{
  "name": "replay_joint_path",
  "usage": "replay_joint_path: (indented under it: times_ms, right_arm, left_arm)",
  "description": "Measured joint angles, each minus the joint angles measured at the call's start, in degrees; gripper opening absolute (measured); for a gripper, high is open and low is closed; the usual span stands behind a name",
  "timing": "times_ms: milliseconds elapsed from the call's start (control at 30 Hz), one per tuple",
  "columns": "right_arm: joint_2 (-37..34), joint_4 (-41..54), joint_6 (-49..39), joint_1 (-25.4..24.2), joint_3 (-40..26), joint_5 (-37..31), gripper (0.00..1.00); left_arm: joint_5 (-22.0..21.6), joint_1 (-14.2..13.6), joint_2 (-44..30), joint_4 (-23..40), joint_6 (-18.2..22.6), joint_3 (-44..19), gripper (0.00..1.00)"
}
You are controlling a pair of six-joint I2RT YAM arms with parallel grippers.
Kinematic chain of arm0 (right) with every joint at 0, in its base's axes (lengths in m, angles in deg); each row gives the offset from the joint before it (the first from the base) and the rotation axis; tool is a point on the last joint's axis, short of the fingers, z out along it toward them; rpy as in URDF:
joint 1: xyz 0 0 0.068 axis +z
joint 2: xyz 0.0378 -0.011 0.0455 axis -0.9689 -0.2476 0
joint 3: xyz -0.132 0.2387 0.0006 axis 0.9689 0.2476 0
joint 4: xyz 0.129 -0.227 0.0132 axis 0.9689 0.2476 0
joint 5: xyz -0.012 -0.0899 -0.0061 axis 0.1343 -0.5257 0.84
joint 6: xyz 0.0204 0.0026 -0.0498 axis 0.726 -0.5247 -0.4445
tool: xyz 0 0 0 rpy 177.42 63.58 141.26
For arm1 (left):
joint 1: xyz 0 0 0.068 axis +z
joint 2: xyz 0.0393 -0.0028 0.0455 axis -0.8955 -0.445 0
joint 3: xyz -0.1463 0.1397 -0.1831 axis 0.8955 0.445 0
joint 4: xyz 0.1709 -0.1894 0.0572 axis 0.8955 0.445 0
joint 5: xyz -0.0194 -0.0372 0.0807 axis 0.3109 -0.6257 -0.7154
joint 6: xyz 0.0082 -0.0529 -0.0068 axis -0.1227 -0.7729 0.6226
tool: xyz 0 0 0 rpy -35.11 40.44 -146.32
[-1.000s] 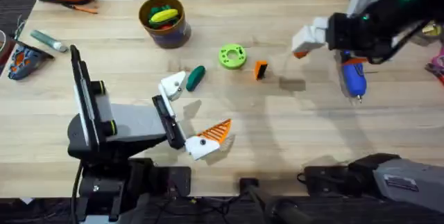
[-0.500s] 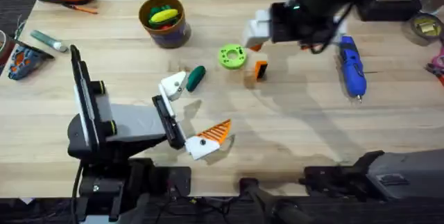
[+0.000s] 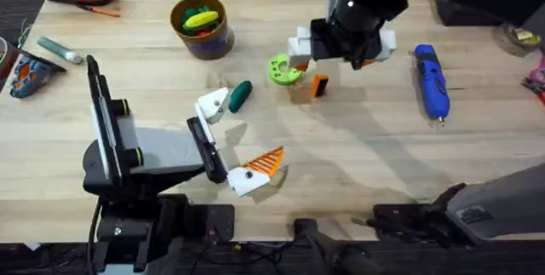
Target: Pick up the gripper from the table and insert it into the empty holder that is missing its gripper. Then pick up a screw, insert it into the mounting hole, and use the screwdriver to tighten it. Finally, clean up the table by picking up the vegetable and placing it into the bucket.
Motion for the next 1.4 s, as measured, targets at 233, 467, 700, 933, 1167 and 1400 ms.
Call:
replay_joint_path:
  times_ms: [233, 467, 700, 933, 1167, 1400]
  right_arm:
    - [0.00, -1.30, -0.61, -3.68, 3.74, 3.30, 0.957]
    - [-1.43, -3.28, -0.55, -5.71, 5.03, 4.11, 0.956]
    - [-5.93, -4.10, -1.67, -5.48, 5.04, 5.75, 0.944]
    - [-6.19, -4.54, -3.15, -4.26, 5.06, 6.47, 0.931]
    - [-6.16, -6.16, -3.87, -2.92, 5.06, 6.87, 0.876]
    - [-6.16, -8.66, -3.81, -2.80, 7.82, 6.87, 0.824]
  left_arm:
    - [0.02, 0.00, 0.00, 0.00, -0.02, 0.00, 0.986]
    - [0.02, 0.00, 0.00, 0.00, -0.01, 0.00, 0.986]
    - [0.02, 0.00, 0.00, 0.00, -0.02, 0.00, 0.986]
    - [0.01, 0.00, 0.00, 0.00, -0.01, 0.00, 0.986]
    - [0.00, 0.00, 0.00, 0.00, -0.02, 0.00, 0.985]
    - [0.00, 0.00, 0.00, 0.00, 0.00, 0.00, 0.986]
